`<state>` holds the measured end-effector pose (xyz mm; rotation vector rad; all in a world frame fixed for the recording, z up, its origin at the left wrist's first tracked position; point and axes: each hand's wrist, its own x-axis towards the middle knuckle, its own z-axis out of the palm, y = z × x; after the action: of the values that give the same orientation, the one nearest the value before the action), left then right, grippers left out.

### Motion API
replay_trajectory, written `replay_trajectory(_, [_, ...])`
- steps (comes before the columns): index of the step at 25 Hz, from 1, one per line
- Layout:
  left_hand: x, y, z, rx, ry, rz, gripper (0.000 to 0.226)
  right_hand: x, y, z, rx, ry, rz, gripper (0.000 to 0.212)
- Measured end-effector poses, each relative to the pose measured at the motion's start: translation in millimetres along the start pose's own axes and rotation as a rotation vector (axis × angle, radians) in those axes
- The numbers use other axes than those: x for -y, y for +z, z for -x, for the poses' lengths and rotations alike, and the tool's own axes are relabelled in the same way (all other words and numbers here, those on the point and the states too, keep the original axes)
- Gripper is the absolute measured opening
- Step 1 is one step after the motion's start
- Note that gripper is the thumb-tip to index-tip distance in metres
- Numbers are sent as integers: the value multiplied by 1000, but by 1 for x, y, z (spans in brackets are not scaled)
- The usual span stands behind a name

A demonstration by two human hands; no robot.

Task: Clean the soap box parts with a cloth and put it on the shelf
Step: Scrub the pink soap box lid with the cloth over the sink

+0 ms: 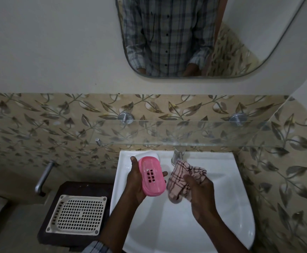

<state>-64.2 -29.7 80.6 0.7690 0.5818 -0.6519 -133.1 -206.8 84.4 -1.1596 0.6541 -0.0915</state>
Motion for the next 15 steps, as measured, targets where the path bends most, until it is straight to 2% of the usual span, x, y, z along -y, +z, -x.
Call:
replay_trajectory(2, [-6,-2,0,29,-99,-7,100,14,0,-12,118,-237,104,22])
replay_trajectory(4, [-12,-2,-2,66,-166,-9,95,20,3,-19,406,-595,351,33])
replay_trajectory(6, [-19,0,-4,103,-213,-47,84,8,1,-24,750,-1071,717,45])
replay_trajectory(8, [-22,0,-5,126,-279,-95,81,-5,-7,-34,1000,-1400,922,41])
replay_trajectory(9, [-20,0,-4,144,-309,-120,80,-3,-10,-44,1065,-1481,979,38])
replay_trajectory(11, [-17,0,-1,207,-333,-158,73,12,-11,-69,1090,-1548,1079,39])
replay_trajectory(15, [-24,11,1,205,-261,-215,52,1,-1,-82,941,-1492,1087,30])
